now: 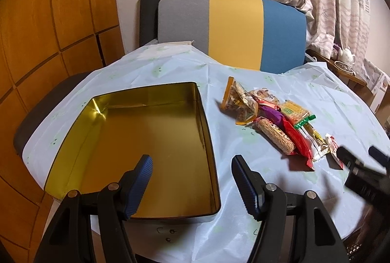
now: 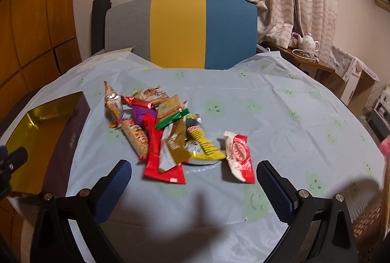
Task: Organize snacks
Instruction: 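Grasp the clear pastry bag with the left gripper while the right grasps the red-and-white snack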
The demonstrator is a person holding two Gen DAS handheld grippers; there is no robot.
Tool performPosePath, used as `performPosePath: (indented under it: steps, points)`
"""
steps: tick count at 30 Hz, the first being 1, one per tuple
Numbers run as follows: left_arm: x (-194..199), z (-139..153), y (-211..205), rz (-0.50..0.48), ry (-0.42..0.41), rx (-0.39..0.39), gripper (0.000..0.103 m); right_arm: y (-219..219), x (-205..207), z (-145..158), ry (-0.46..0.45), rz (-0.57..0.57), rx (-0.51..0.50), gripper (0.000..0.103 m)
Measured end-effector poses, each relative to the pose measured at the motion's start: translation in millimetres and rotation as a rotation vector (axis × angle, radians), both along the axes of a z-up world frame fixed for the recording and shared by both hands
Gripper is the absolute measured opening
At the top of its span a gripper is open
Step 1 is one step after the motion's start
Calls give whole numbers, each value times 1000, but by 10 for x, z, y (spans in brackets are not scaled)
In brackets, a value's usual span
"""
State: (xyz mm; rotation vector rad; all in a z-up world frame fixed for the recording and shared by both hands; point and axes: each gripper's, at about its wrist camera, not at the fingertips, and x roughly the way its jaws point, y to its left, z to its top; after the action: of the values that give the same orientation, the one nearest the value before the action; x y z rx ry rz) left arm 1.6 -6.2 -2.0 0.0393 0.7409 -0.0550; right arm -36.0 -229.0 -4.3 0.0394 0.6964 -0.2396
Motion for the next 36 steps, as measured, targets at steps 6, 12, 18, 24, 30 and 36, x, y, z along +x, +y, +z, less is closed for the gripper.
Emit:
performPosePath:
  steps: [6, 12, 18, 24, 30, 36]
  points:
    - [112, -35, -94, -178, 122, -145, 71, -488, 205, 213, 23, 1, 65, 103]
    - [237, -90, -325, -257, 213, -163, 71, -1291, 435, 467, 62, -54, 171, 103]
    - [534, -33, -351, -317, 278, -228, 71, -1855, 524, 330, 106, -118, 195, 103]
    - [957, 107, -455, -303, 302, -203, 69, -2110, 506, 230, 97, -152, 360, 103]
    - [1678, 3, -520, -217, 456, -340, 62, -2019, 488, 263, 80, -118, 337, 103]
    - [2205, -286, -522, -67, 574, -434, 60, -1985, 530, 280, 75, -97, 345, 103]
